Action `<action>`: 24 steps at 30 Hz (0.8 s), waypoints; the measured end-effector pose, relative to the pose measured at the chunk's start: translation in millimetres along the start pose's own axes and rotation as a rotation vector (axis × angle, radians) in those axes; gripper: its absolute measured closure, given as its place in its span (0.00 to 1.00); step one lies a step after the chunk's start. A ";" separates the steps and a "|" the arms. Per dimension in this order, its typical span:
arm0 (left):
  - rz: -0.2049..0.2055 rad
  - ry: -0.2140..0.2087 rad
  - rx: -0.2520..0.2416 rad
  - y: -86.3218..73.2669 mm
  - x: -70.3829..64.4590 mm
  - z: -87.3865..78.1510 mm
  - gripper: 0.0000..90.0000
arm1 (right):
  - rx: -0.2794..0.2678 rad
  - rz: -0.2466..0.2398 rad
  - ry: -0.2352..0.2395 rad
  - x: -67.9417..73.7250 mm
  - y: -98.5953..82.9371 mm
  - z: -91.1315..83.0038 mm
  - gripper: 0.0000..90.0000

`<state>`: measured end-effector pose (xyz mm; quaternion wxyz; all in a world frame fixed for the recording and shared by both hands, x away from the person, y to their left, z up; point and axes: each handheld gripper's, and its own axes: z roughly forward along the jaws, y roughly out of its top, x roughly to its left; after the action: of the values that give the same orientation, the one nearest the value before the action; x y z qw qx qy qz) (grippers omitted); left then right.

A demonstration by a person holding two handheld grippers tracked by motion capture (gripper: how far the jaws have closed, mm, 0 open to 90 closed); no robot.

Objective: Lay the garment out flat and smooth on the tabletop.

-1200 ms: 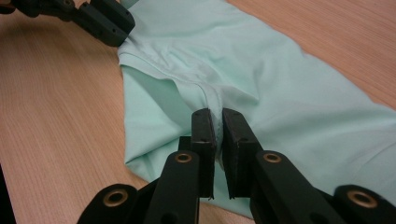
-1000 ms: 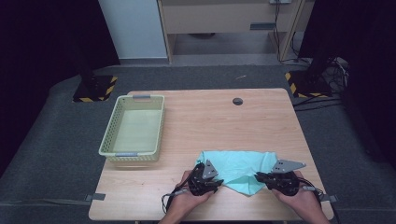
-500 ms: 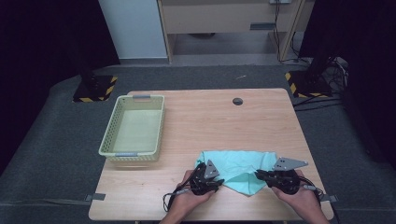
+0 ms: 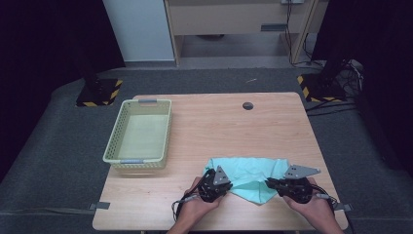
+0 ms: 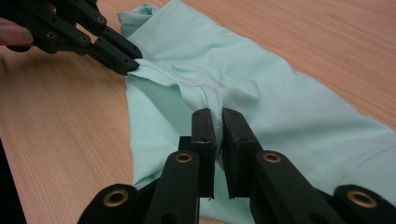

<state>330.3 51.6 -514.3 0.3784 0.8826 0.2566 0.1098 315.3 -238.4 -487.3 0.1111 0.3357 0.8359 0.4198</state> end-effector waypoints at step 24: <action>-0.047 0.088 -0.131 32.0 20.8 -24.5 0.96 | -0.029 -0.016 -0.026 -9.4 24.9 -3.5 0.94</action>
<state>350.3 59.1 -474.2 0.4263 0.8439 0.2857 0.1564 332.3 -236.2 -466.7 0.1299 0.3329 0.8309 0.4265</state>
